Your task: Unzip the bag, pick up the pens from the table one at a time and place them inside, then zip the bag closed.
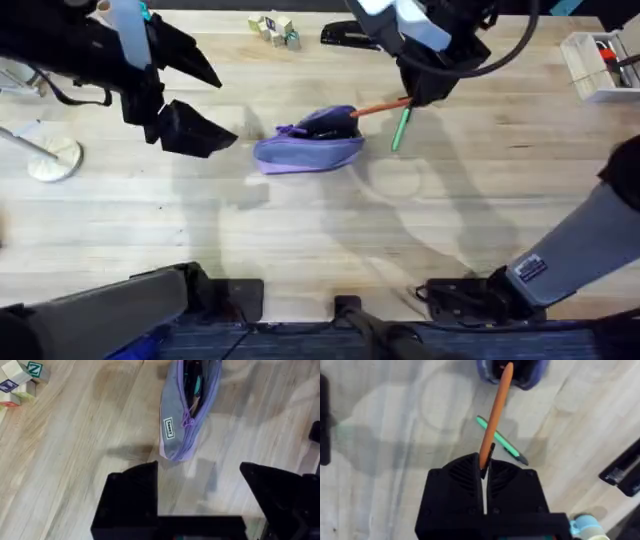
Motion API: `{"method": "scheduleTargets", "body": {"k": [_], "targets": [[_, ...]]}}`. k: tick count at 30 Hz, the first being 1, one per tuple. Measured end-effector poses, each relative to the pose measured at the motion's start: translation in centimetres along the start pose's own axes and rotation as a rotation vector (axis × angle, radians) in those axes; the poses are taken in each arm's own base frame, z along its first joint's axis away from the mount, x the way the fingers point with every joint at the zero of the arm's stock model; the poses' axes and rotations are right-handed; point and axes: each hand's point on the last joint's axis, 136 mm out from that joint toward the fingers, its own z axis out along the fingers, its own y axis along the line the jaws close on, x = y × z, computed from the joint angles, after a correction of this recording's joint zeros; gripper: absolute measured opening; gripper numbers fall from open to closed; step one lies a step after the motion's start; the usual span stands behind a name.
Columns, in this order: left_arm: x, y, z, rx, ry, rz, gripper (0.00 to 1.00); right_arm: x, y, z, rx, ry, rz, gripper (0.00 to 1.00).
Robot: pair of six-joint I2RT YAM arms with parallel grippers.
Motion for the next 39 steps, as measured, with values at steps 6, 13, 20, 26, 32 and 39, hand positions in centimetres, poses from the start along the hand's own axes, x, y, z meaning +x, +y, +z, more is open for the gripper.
{"method": "scheduleTargets", "body": {"k": [6,13,20,26,32,39], "targets": [[0.0,0.0,0.0,-0.001,0.000,0.000,0.993,-0.9,0.9,0.0,-0.040,-0.042,0.015,0.032],[0.0,0.0,0.0,-0.001,0.000,0.000,0.993,-2.6,1.3,1.3,-0.070,-0.061,-0.003,0.032],[0.0,0.0,0.0,0.000,0.000,0.000,0.993,-3.8,-0.7,4.1,-0.034,-0.076,0.043,0.032],[0.0,0.0,0.0,0.000,0.000,0.000,0.993,-5.2,-2.9,5.1,0.029,-0.118,0.045,0.032],[0.0,0.0,0.0,0.000,0.000,0.000,0.993,-7.3,-4.2,6.2,0.057,-0.143,-0.005,0.032],[0.0,0.0,0.0,0.000,0.000,0.000,0.994,-9.9,-4.4,9.9,-0.012,-0.141,-0.060,0.032]]}}
